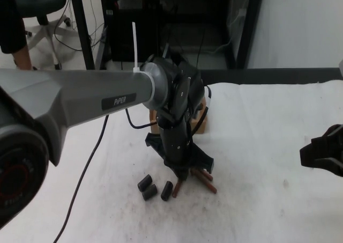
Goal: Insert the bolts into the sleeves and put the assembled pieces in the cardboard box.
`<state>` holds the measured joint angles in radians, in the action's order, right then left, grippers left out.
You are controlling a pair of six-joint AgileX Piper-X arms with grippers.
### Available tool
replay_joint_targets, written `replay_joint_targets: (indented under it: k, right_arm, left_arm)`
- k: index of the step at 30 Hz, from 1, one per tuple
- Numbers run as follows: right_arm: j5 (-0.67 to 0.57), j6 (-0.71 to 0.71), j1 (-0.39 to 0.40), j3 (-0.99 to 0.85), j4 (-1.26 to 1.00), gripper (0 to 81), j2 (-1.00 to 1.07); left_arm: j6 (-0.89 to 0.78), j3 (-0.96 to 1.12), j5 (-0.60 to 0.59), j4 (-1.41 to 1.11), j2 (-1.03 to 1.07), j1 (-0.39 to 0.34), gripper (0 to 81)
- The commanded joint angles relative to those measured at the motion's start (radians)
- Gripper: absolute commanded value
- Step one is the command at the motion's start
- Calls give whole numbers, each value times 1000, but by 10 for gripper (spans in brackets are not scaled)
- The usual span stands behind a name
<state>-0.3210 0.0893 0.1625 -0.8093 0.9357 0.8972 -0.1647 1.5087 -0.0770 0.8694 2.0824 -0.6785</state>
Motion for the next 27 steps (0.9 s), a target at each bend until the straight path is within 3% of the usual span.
replay_joint_targets:
  k: [1, 8, 17, 22, 27]
  right_arm:
    - [-15, 1, 1, 3, 3, 4, -9]
    - [-15, -15, 1, 3, 2, 4, -9]
    - [-31, -15, 1, 3, -13, 4, -9]
    - [-171, -19, 1, 3, -64, 4, -7]
    - [-195, -19, 3, 4, -106, 4, 25]
  left_arm:
    - [16, 9, 16, 8, -6, 0, 2]
    - [140, 63, 16, 19, -68, 0, 2]
    - [147, 18, 16, -135, -333, 35, 2]
    - [91, -165, -27, -221, -501, 118, 2]
    - [-58, -503, -206, -401, -717, 226, 2]
